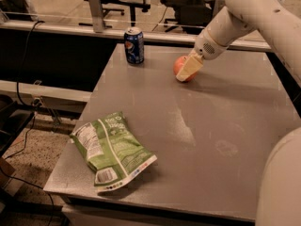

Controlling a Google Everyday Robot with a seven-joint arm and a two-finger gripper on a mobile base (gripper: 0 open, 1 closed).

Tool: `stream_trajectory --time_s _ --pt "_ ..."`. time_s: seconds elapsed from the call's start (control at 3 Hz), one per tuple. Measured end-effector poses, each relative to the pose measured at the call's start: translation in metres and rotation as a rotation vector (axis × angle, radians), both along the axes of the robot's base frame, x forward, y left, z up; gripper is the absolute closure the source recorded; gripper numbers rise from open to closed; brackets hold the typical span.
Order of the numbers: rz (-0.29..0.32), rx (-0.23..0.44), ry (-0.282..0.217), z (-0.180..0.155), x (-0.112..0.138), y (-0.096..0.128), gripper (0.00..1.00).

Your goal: Move apple near green jalapeno chip bag

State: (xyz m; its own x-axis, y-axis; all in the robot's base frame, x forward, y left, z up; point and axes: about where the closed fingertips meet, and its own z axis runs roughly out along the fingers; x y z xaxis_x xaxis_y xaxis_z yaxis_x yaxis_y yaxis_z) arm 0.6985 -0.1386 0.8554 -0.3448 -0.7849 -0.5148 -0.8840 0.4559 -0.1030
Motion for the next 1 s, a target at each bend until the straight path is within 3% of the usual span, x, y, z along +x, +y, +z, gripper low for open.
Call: stream_trajectory --time_s 0.67,1.0 --pt "0.073 0.007 -0.018 0.016 -0.021 0.007 0.87" --pt "0.156 0.027 -0.034 0.03 -0.051 0.02 1.0"
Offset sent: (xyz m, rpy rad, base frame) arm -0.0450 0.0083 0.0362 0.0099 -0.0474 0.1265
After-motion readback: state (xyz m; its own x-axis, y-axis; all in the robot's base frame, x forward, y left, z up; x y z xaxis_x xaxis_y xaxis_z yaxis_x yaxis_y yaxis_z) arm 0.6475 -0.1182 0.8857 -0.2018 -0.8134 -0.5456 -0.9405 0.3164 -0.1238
